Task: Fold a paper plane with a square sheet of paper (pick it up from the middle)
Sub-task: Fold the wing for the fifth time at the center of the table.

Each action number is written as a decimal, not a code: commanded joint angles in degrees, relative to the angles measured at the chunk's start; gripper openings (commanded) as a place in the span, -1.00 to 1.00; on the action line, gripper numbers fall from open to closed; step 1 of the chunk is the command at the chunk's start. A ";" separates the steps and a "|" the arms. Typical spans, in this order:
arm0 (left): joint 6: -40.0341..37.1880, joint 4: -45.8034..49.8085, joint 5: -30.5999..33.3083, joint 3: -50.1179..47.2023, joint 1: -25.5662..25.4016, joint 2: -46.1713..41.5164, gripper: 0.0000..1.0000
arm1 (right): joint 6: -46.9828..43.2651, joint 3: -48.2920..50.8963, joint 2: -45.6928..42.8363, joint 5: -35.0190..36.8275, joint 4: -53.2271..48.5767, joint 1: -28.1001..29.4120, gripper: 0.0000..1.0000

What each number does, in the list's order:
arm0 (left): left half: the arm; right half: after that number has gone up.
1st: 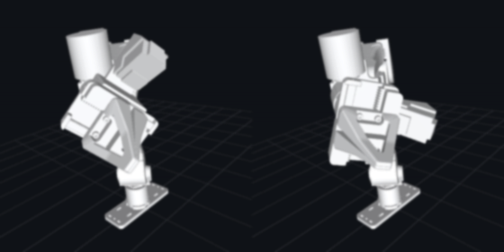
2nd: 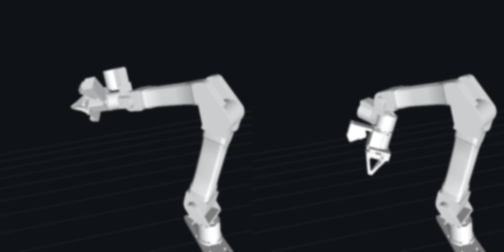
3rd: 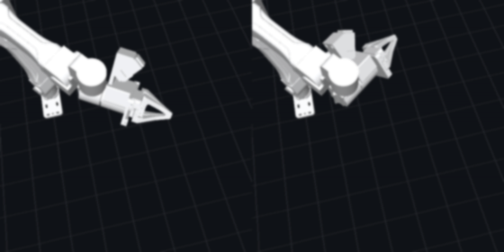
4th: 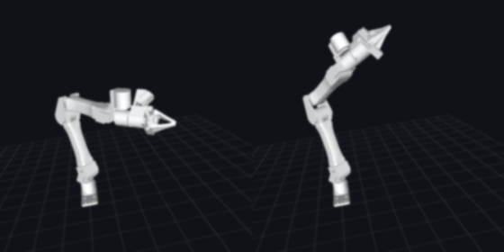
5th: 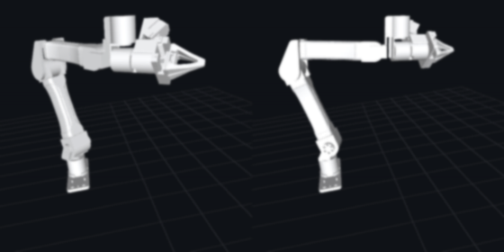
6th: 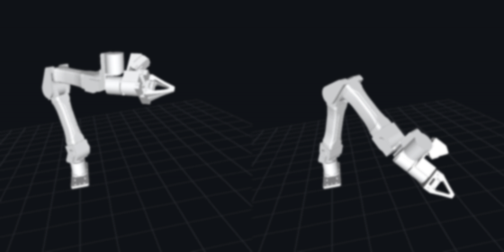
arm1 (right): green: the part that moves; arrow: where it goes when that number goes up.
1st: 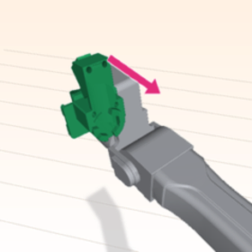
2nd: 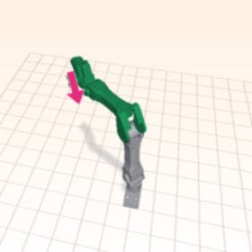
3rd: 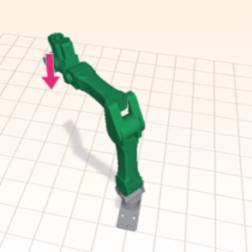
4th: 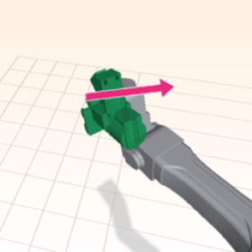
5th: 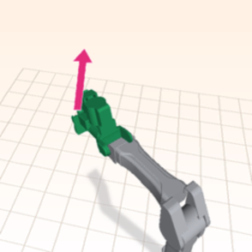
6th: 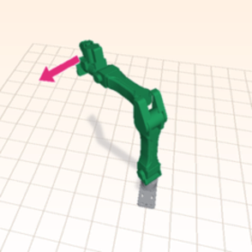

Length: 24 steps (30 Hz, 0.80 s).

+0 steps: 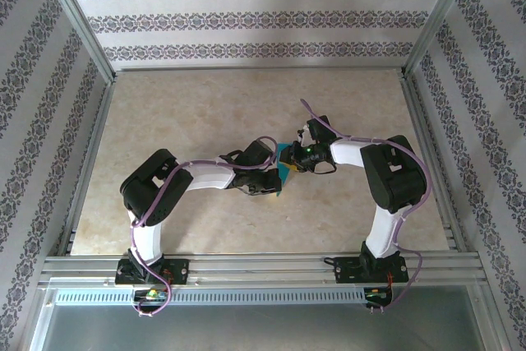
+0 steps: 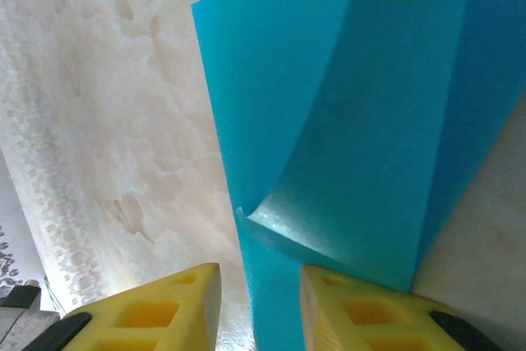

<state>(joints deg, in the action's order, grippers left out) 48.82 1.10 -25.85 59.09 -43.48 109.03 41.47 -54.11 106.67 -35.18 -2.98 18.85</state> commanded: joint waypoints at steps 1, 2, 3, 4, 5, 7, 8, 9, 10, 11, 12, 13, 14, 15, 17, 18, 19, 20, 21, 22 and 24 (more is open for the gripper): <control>-2.26 8.14 1.08 0.64 -1.82 0.18 -0.87 | -1.49 -0.20 2.70 5.33 -4.11 -0.48 -0.32; -2.50 8.59 1.27 0.93 -2.03 0.03 -0.87 | -1.44 -0.29 2.77 5.59 -4.40 -0.48 -0.33; -2.71 8.99 1.51 1.18 -2.21 -0.16 -0.86 | -1.33 -0.38 3.08 5.77 -4.67 -0.47 -0.33; -2.96 9.43 1.67 1.44 -2.37 -0.30 -0.86 | -1.23 -0.47 3.18 5.90 -4.85 -0.48 -0.33; -3.18 9.82 1.73 1.71 -2.48 -0.54 -0.85 | -1.14 -0.47 3.35 6.00 -5.07 -0.48 -0.34; -3.76 10.23 1.74 2.24 -2.82 -1.25 -0.82 | -1.04 -0.47 3.58 6.00 -5.11 -0.48 -0.33; -3.83 10.17 1.59 2.55 -2.92 -1.92 -0.81 | -0.96 -0.40 3.69 5.85 -5.11 -0.48 -0.33; -3.83 9.85 1.57 2.72 -2.92 -2.67 -0.81 | -0.97 -0.29 3.80 5.82 -5.02 -0.46 -0.34; -3.86 9.55 1.87 2.93 -2.92 -3.44 -0.80 | -0.87 -0.21 3.81 5.74 -4.97 -0.48 -0.34; -3.86 9.07 2.28 3.11 -2.83 -4.33 -0.80 | -0.87 -0.12 3.79 5.65 -4.94 -0.47 -0.34; -3.76 8.72 2.82 3.29 -2.79 -5.08 -0.79 | -0.87 -0.04 3.81 5.67 -4.93 -0.46 -0.34; -3.80 8.44 3.25 3.39 -2.71 -5.65 -0.78 | -0.87 0.10 3.80 5.65 -4.89 -0.47 -0.34; -3.72 8.02 3.97 3.44 -2.59 -6.06 -0.77 | -0.87 0.14 3.89 5.65 -4.88 -0.46 -0.34; -3.57 7.71 4.79 3.49 -2.42 -6.21 -0.76 | -0.85 0.23 4.02 5.57 -4.76 -0.48 -0.34; -3.03 6.99 5.32 4.06 -1.85 -5.30 -0.75 | -0.70 0.25 4.32 5.39 -4.54 -0.48 -0.34; -2.64 7.41 5.41 5.12 -1.34 -4.18 -0.76 | -0.64 0.23 4.50 5.23 -4.42 -0.48 -0.34; -2.49 7.97 5.32 6.35 -1.02 -3.00 -0.76 | -0.54 0.31 4.59 5.14 -4.38 -0.48 -0.34; -2.43 8.48 5.39 7.44 -0.84 -1.92 -0.77 | -0.52 0.38 4.68 5.08 -4.26 -0.48 -0.34; -2.26 9.05 5.64 8.41 -0.81 -0.73 -0.77 | -0.45 0.45 4.60 5.11 -4.17 -0.48 -0.34; -2.24 8.98 5.26 9.03 -0.87 0.31 -0.78 | -0.30 0.58 4.53 5.12 -4.07 -0.48 -0.34; -2.06 8.50 4.57 9.68 -0.90 1.57 -0.80 | -0.10 0.67 4.64 4.97 -3.96 -0.48 -0.34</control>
<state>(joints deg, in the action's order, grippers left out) 46.52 7.55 -21.76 67.42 -44.88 108.25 41.63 -55.02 107.42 -35.03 -4.49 18.85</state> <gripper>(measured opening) 0.101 0.329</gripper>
